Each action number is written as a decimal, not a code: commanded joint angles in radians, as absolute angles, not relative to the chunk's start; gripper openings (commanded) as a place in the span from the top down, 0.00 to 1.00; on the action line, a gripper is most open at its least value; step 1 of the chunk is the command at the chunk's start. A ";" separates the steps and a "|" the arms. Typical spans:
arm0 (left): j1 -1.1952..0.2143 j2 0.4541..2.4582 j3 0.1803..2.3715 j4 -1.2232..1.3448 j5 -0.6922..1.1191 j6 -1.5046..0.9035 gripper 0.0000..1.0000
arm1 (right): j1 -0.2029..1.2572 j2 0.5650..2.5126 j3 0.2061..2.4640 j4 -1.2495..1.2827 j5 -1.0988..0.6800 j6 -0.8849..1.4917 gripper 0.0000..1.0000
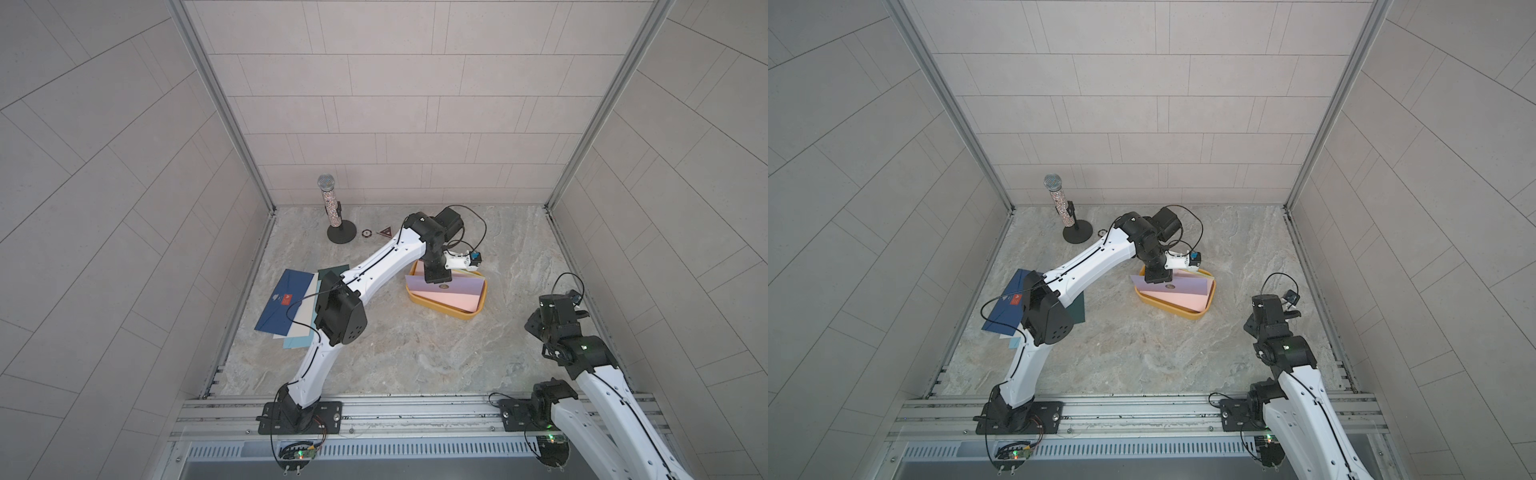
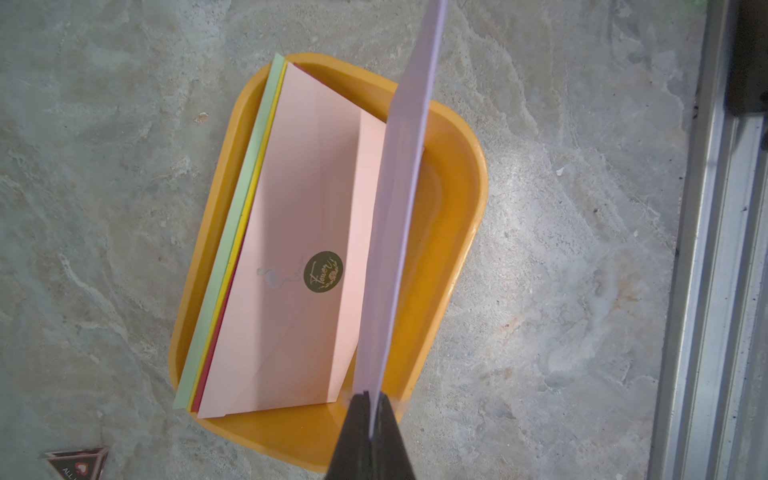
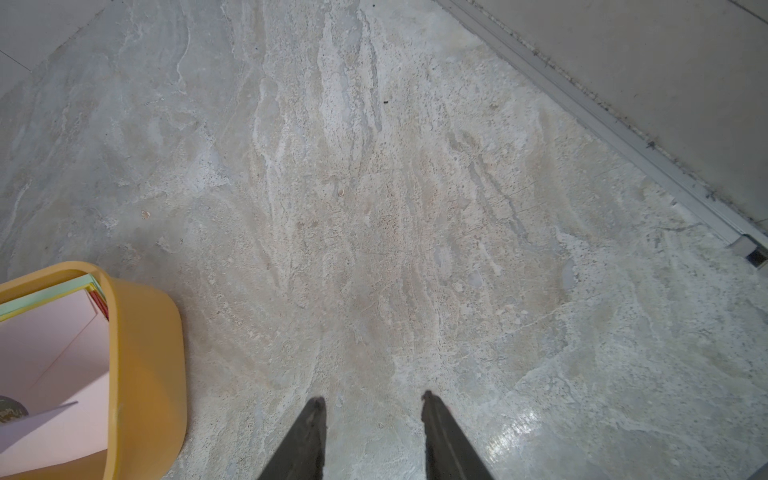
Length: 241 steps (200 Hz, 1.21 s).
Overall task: Put the sealed envelopes into the storage box
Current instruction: Move the storage box to the center of the board, then place the envelope in the storage box.
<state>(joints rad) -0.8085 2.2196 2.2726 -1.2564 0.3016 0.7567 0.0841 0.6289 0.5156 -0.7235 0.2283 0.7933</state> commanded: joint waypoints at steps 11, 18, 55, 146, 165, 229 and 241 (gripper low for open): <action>-0.822 2.250 2.308 -1.330 0.225 0.816 1.00 | 0.080 0.623 0.509 -0.729 0.229 0.784 0.58; -0.823 2.263 2.325 -1.328 0.213 0.826 1.00 | 0.080 0.624 0.509 -0.729 0.227 0.784 0.58; -0.833 2.317 2.397 -1.386 0.230 0.996 1.00 | 0.080 0.627 0.509 -0.729 0.224 0.782 0.58; -0.856 2.347 2.401 -1.305 0.120 1.092 0.80 | 0.081 0.643 0.511 -0.725 0.211 0.774 0.58; -0.857 2.331 2.399 -1.215 0.057 1.054 0.63 | 0.080 0.643 0.511 -0.723 0.206 0.773 0.58; -0.858 2.100 2.072 -0.663 -0.080 0.925 0.56 | 0.081 0.642 0.508 -0.717 0.198 0.770 0.58; -0.853 2.038 1.984 -0.569 -0.093 0.865 0.54 | 0.080 0.643 0.506 -0.712 0.194 0.767 0.59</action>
<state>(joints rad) -0.8539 2.1746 2.1056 -0.8421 -0.0357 0.9798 0.0841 0.6422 0.5156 -0.7136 0.1902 0.7815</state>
